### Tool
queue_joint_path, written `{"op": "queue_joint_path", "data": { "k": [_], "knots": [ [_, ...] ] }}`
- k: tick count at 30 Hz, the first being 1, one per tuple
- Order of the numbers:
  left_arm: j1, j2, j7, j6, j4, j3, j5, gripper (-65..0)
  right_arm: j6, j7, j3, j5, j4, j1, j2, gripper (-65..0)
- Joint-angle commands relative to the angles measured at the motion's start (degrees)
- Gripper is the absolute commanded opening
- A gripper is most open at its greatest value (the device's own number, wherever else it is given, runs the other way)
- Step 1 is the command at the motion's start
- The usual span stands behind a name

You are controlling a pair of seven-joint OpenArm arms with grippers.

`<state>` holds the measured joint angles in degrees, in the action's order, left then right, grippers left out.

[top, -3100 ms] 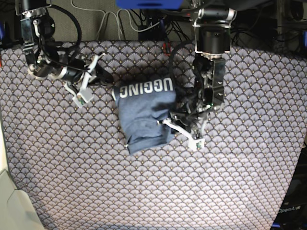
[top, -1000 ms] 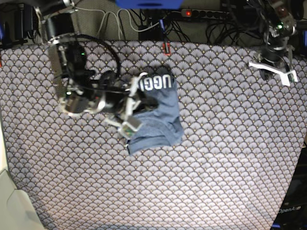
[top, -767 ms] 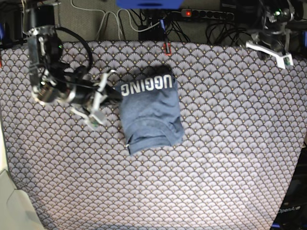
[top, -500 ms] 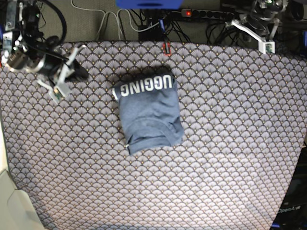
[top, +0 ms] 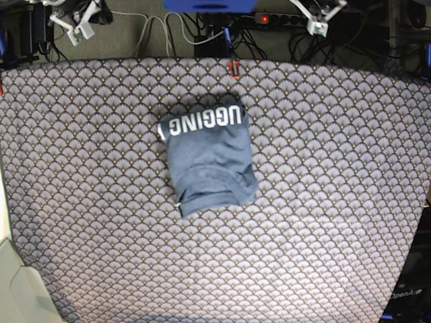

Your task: Fold the T-shirt properly

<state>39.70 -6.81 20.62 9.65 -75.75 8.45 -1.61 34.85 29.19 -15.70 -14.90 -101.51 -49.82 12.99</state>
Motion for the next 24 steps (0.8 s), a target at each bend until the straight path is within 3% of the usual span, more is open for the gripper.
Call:
{"op": "queue_joint_path", "data": {
  "k": [1,7,12,15,20,24],
  "knots": [
    [-0.27,-0.44,-2.56,-0.11,2.38,-0.93,-0.02,-64.7,0.45,-1.54,-0.16,1.84,3.18,-0.07,-0.29,-65.0],
    [-9.77,-0.27,-11.87,-0.02,28.49,-4.98,-0.02,-64.7,0.45,-16.75,1.51,11.51,34.39,11.45,-1.7,-65.0],
    [-18.65,1.05,-31.3,-0.2,54.34,-10.16,0.07,-64.7,0.36,-31.96,5.9,13.97,61.21,21.3,-1.35,-65.0],
    [-24.54,2.98,-38.42,-0.2,68.14,-11.3,-0.02,-64.7,-0.08,-38.29,9.33,13.97,75.1,27.98,-1.35,-65.0],
    [-28.93,4.48,-38.95,-1.25,75.26,-11.22,-0.11,-64.7,-13.36,-42.16,11.18,14.06,86.61,35.1,-2.84,-65.0],
    [-29.2,4.3,-38.95,-11.36,75.17,-11.13,-0.11,-64.7,-24.26,-42.24,17.68,14.06,86.79,37.12,-4.86,-65.0]
  ]
}}
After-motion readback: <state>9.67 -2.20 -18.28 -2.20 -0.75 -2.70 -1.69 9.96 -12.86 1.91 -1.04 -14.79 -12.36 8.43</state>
